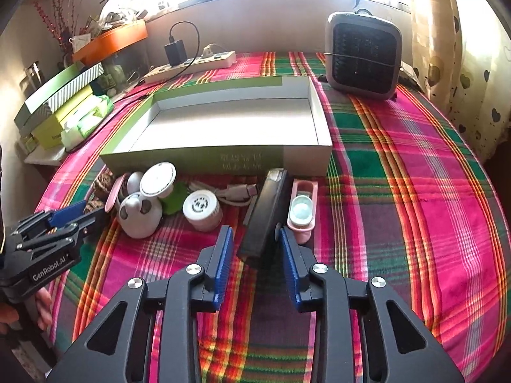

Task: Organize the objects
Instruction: 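Close the right gripper on the black gadget while the left gripper grasps a walnut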

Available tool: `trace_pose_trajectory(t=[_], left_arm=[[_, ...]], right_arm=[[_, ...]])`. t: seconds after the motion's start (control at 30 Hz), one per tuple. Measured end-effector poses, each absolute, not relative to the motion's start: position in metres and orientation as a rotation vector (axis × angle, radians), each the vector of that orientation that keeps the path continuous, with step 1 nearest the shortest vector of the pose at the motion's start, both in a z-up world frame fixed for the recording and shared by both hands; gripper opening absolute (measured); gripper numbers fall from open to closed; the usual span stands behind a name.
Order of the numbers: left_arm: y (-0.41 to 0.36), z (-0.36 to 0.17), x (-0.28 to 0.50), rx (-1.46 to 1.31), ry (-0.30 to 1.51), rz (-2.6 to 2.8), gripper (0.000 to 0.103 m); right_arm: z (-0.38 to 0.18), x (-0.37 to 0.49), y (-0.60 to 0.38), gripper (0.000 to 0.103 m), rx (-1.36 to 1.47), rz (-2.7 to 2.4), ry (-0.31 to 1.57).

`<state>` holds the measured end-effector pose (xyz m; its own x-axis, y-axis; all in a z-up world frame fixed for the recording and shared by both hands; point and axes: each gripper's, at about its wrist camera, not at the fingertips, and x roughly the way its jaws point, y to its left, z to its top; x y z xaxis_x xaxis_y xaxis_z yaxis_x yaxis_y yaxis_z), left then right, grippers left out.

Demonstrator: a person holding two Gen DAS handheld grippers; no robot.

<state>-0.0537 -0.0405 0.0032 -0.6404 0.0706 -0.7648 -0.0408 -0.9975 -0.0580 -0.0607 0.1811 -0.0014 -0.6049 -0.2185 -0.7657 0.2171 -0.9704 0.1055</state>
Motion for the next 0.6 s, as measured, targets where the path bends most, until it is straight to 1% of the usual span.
trace_pose_trajectory(t=[0.07, 0.13, 0.33, 0.43, 0.57, 0.6], left_arm=[[-0.0406, 0.0033, -0.0544, -1.304, -0.052, 2.79, 0.043], [-0.0406, 0.0035, -0.054, -1.303, -0.056, 2.79, 0.043], [-0.0413, 0.0037, -0.0581, -1.304, -0.071, 2.79, 0.043], [-0.043, 0.0037, -0.0592, -1.305, -0.075, 2.796, 0.039], [-0.0461, 0.0034, -0.0585, -1.305, -0.075, 2.807, 0.029], [-0.0468, 0.0034, -0.0587, -1.306, -0.075, 2.807, 0.029]], right_arm=[[-0.0017, -0.0626, 0.1812, 0.032, 1.251, -2.617, 0.0], [-0.002, -0.0633, 0.1807, 0.029, 1.25, -2.62, 0.007], [-0.002, -0.0633, 0.1809, 0.028, 1.249, -2.62, 0.014], [-0.002, -0.0613, 0.1819, 0.025, 1.244, -2.622, 0.022], [-0.0019, -0.058, 0.1837, 0.024, 1.242, -2.623, 0.023], [-0.0016, -0.058, 0.1837, 0.024, 1.241, -2.622, 0.021]])
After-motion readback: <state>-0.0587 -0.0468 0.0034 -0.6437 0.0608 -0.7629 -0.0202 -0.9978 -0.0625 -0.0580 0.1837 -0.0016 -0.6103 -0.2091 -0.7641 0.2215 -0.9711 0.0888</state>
